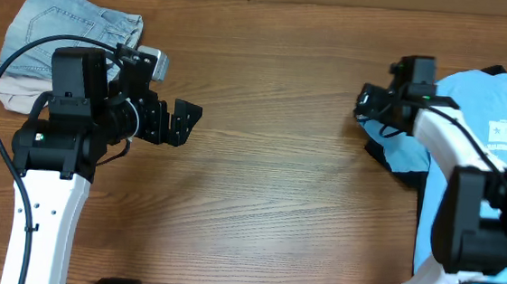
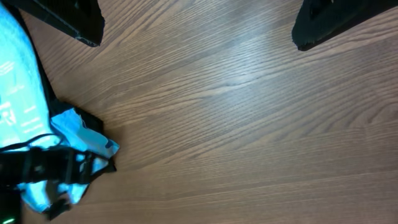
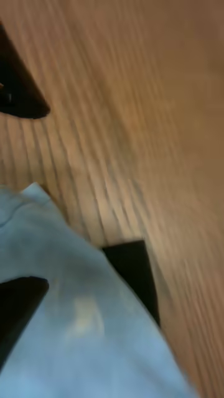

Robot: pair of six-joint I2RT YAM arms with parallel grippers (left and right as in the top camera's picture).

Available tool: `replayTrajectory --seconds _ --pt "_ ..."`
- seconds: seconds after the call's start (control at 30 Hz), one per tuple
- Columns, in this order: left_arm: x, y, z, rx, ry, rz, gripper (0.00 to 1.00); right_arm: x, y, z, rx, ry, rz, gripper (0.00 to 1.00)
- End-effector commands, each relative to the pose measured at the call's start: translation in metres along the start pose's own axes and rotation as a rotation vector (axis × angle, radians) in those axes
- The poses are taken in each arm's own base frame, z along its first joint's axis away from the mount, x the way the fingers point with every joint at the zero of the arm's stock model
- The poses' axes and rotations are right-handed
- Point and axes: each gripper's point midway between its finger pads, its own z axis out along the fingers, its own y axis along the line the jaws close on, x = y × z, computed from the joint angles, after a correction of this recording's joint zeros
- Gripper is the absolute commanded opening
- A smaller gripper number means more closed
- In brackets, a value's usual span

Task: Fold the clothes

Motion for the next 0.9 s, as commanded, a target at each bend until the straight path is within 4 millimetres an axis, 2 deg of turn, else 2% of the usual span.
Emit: replayTrajectory --seconds 0.0,0.07,0.17,0.2,0.3,0.4,0.5,0.6,0.63,0.7,0.8,0.87 --pt "-0.008 -0.007 -0.003 0.023 -0.015 -0.001 1.0 -0.001 0.005 0.01 0.008 -0.001 -0.003 0.75" --pt "-0.008 -0.007 -0.003 0.023 -0.016 0.0 1.0 -0.006 0.001 0.011 0.031 -0.024 0.032 0.75" --pt "-0.008 -0.007 -0.003 0.024 -0.016 -0.001 1.0 -0.007 -0.001 0.011 0.044 -0.03 0.046 0.67" --pt "-0.008 -0.007 -0.003 0.023 -0.015 -0.001 1.0 -0.005 -0.002 0.011 0.046 -0.021 0.046 0.67" --pt "-0.008 -0.007 -0.003 0.023 -0.016 -0.001 1.0 0.002 -0.004 0.016 0.054 0.003 0.047 0.53" --pt "-0.008 -0.007 -0.003 0.024 -0.015 -0.001 1.0 0.012 -0.008 0.024 0.066 0.039 0.05 0.51" --pt "-0.008 -0.008 -0.003 0.031 -0.016 -0.004 1.0 0.015 -0.009 0.028 0.071 0.05 0.051 0.35" --pt "-0.008 -0.008 -0.003 0.031 -0.015 -0.025 1.0 0.009 -0.008 0.024 0.068 0.031 0.048 0.23" --pt "-0.008 -0.008 -0.003 0.031 -0.015 -0.027 1.0 0.007 -0.008 0.022 0.068 0.029 0.05 0.14" --pt "-0.008 -0.008 -0.003 0.031 -0.015 -0.027 1.0 0.001 -0.008 0.014 0.068 0.021 0.054 0.04" --pt "-0.008 -0.008 -0.003 0.03 -0.015 -0.026 1.0 -0.02 -0.01 -0.012 0.068 -0.016 0.072 0.04" --pt "-0.008 -0.006 -0.003 0.019 -0.016 -0.026 1.0 -0.041 -0.017 -0.04 0.083 -0.066 0.092 0.04"
